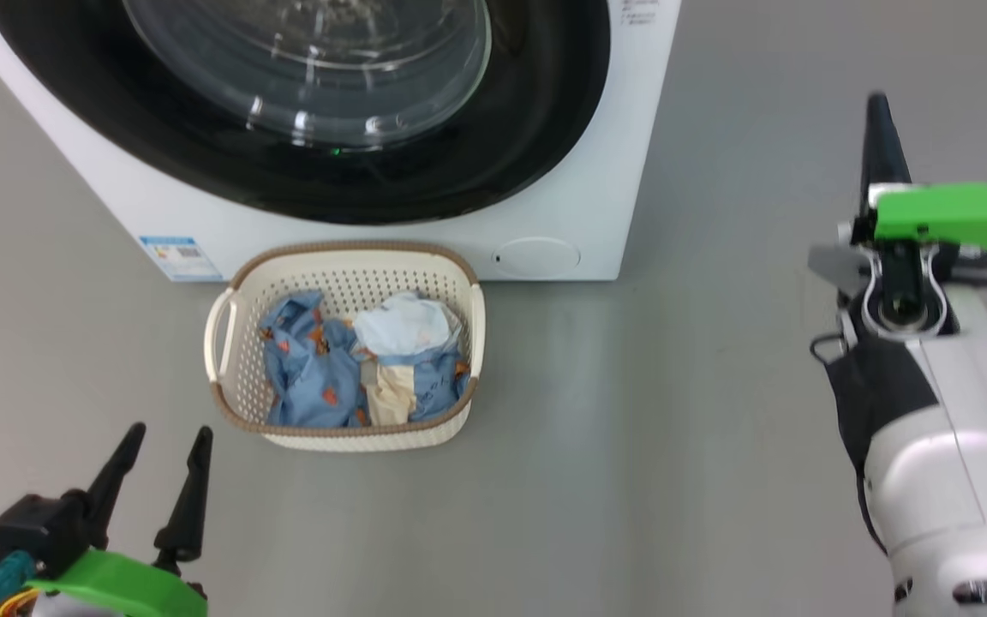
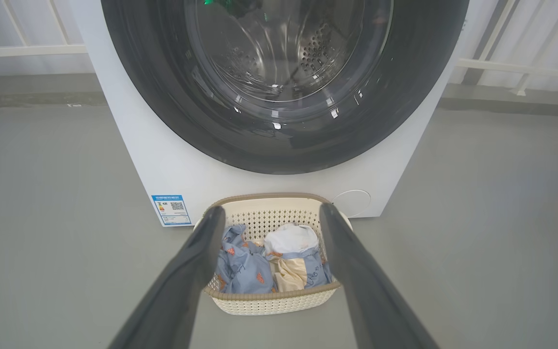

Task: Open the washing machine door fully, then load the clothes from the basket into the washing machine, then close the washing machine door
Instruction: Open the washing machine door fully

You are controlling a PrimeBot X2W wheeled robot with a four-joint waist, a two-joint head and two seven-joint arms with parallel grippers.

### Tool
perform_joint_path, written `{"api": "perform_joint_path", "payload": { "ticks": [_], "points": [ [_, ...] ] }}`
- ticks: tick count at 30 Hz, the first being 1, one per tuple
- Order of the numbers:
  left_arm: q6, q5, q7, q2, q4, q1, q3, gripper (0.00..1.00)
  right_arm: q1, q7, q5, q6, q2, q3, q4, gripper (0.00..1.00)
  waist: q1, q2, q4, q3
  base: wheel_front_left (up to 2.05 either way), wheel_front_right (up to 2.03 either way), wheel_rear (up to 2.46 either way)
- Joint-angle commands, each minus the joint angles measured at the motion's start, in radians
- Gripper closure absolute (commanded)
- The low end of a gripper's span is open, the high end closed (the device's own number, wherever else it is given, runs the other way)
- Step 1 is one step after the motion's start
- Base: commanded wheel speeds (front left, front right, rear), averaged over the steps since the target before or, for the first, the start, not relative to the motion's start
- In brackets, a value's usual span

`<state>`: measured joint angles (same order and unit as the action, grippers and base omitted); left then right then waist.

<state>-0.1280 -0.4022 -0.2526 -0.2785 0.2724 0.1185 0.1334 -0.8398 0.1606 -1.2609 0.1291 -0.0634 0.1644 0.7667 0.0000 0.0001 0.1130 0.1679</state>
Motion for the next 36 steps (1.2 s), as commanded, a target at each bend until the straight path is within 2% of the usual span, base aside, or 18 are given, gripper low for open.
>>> {"api": "perform_joint_path", "payload": {
  "ticks": [1, 13, 22, 36],
  "points": [
    [-0.003, -0.011, -0.009, -0.040, -0.026, 0.048, -0.031, 0.00, -0.060, -0.015, -0.009, 0.002, 0.013, -0.030, -0.008, 1.00, 0.0001, -0.0001, 0.022, 0.038, 0.00, 0.00, 0.00],
    [-0.003, -0.047, -0.009, -0.059, -0.032, 0.103, 0.001, 0.00, -0.365, -0.186, 0.032, 0.002, 0.011, -0.032, 0.225, 1.00, 0.0001, -0.0001, 0.066, 0.129, 0.00, 0.00, 0.00],
    [-0.003, -0.061, -0.009, -0.064, -0.041, 0.136, 0.021, 0.00, -0.536, -0.211, 0.092, 0.002, 0.003, -0.011, 0.359, 1.00, 0.0001, -0.0001, 0.080, 0.172, 0.00, 0.00, 0.00],
    [-0.003, -0.069, -0.009, -0.067, -0.051, 0.160, 0.036, 0.00, -0.695, -0.239, 0.150, 0.002, -0.014, -0.002, 0.470, 1.00, 0.0001, -0.0001, 0.086, 0.210, 0.00, 0.00, 0.00]
  ]
}}
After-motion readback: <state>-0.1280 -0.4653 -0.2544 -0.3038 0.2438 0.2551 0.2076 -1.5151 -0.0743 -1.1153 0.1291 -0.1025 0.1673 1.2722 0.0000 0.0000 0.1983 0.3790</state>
